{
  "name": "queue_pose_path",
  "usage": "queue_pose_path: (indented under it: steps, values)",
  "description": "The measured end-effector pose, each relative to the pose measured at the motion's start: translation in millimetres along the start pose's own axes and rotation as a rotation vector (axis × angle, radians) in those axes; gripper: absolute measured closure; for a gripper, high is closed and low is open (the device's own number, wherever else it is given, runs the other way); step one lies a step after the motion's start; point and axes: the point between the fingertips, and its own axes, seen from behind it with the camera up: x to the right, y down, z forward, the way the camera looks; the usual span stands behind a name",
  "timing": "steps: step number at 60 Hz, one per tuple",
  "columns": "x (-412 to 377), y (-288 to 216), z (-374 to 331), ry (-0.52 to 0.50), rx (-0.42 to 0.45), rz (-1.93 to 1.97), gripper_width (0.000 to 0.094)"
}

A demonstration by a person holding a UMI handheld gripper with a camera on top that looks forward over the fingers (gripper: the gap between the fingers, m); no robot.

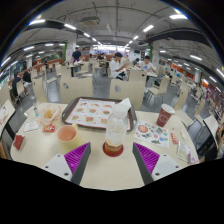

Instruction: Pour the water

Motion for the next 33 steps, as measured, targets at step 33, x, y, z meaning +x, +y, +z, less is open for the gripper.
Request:
queue_pose_path:
  steps: [33]
  values:
    - [-57.5,29.9,-141.6,0.043,-0.012,0.002,0.0090]
